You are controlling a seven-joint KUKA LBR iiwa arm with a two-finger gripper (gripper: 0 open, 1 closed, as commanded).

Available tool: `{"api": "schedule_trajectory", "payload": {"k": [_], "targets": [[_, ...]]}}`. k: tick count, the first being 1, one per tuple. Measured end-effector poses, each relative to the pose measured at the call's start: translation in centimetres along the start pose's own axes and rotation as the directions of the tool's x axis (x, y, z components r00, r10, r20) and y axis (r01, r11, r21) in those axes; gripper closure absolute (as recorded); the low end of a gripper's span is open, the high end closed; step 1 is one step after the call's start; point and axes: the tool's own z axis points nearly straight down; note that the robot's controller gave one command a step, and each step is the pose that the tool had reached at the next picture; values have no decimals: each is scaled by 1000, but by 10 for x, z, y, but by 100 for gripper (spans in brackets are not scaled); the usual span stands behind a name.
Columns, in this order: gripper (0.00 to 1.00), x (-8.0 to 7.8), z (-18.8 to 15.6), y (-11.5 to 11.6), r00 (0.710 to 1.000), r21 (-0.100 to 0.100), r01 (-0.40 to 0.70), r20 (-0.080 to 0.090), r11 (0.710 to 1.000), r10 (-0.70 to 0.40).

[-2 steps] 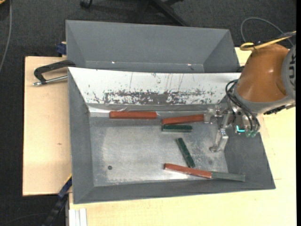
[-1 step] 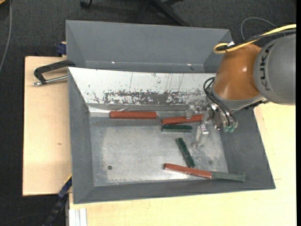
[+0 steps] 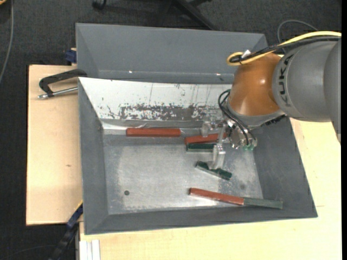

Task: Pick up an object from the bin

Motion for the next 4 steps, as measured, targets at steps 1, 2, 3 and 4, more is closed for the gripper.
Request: {"api": "schedule_trajectory", "payload": {"k": [1,2,3,4], "targets": [[0,-5,-25,10,988,1,157,-2,988,-157],[0,-6,-28,33,994,0,-107,-3,994,107],[0,-7,3,35,989,1,-146,-9,989,146],[100,-5,-3,36,985,-1,-173,-3,985,173]]}}
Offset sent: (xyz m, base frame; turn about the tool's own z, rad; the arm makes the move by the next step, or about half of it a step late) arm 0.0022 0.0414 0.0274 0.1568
